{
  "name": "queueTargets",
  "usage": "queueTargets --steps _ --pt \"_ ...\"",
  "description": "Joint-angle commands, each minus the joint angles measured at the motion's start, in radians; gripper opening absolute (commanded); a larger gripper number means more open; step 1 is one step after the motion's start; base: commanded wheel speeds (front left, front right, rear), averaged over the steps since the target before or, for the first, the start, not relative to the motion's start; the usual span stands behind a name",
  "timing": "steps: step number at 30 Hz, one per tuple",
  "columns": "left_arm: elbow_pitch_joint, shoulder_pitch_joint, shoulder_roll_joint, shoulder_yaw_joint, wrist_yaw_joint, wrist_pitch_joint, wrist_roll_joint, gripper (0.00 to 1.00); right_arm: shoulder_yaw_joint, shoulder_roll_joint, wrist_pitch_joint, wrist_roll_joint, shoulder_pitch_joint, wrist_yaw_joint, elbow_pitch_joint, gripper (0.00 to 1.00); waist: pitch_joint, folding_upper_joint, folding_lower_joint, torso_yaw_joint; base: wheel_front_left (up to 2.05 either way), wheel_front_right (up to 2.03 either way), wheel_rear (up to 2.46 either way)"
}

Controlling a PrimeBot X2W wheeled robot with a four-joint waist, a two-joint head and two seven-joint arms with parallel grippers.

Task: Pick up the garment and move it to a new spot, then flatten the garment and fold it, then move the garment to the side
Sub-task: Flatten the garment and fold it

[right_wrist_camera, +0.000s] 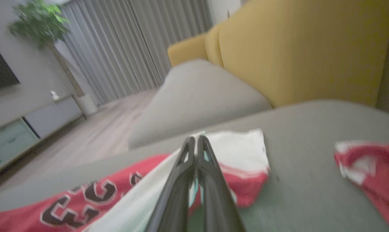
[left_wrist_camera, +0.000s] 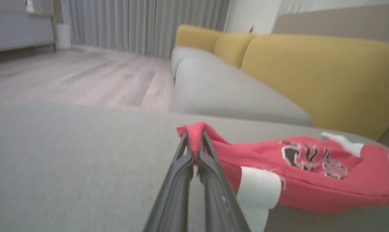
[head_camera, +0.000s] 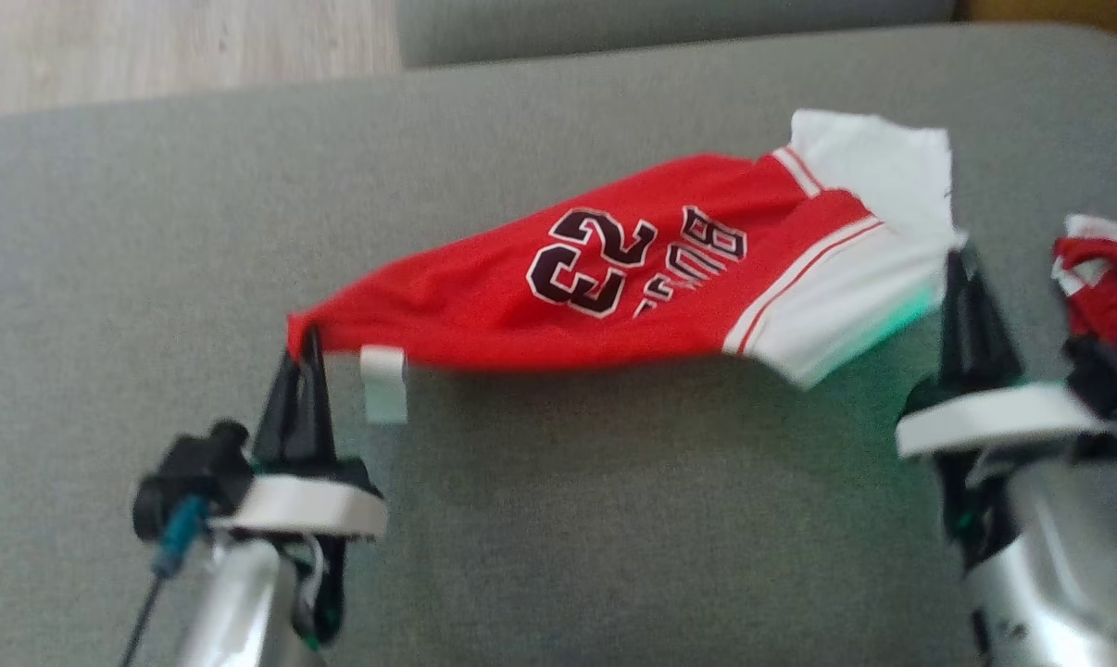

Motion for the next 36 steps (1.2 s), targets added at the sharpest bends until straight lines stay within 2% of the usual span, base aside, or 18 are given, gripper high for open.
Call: queueTargets --steps 1,6,13,17,21,24,29,32,34,36 --pt "-0.054 -0.065 0.013 0.051 -0.015 -0.005 0.023 0.0 0.03 -0.033 -0.004 0.022 -0.07 -0.001 -0.066 0.0 -0.052 0.0 0.0 -0.004 0.0 0.0 0.0" --pt "-0.145 -0.19 0.081 0.102 -0.062 -0.005 0.084 0.0 0.056 -0.103 -0.004 0.118 -0.2 -0.001 -0.181 0.0 -0.142 0.0 0.0 -0.019 0.0 0.0 0.0" --pt "-0.209 -0.38 0.184 0.094 -0.083 0.023 0.119 0.0 0.077 -0.201 0.036 0.217 -0.424 -0.001 -0.274 0.0 -0.19 0.0 0.0 -0.032 0.0 0.0 0.0" --pt "-0.217 -0.462 0.225 0.079 -0.087 0.114 0.126 0.0 0.083 -0.24 0.099 0.213 -0.522 -0.001 -0.268 0.0 -0.178 0.0 0.0 -0.032 0.0 0.0 0.0" --pt "-0.201 -0.497 0.238 0.076 -0.085 0.184 0.124 0.0 0.102 -0.253 0.138 0.193 -0.576 -0.001 -0.214 0.0 -0.151 0.0 0.0 -0.032 0.0 0.0 0.0" --pt "-0.18 -0.528 0.237 0.078 -0.066 0.235 0.124 0.0 0.108 -0.244 0.158 0.185 -0.638 -0.001 -0.143 0.0 -0.089 0.0 0.0 -0.031 0.0 0.0 0.0" --pt "-0.101 -0.613 0.213 0.066 -0.022 0.246 0.144 0.0 0.131 -0.226 0.125 0.135 -0.775 -0.001 -0.007 0.0 0.025 0.0 0.0 -0.023 0.0 0.0 0.0" --pt "-0.031 -0.719 0.201 0.072 0.019 0.189 0.164 0.0 0.109 -0.213 0.067 0.104 -0.898 -0.001 0.077 0.0 0.094 0.0 0.0 -0.019 0.0 0.0 0.0" --pt "0.022 -0.839 0.192 0.075 0.058 0.098 0.185 0.0 0.073 -0.202 0.02 0.067 -1.022 -0.001 0.142 0.0 0.141 0.0 0.0 -0.015 0.0 0.0 0.0" --pt "0.056 -0.906 0.183 0.079 0.079 0.051 0.191 0.0 0.05 -0.193 0.006 0.057 -1.081 -0.001 0.172 0.0 0.16 0.0 0.0 -0.013 0.0 0.0 0.0"
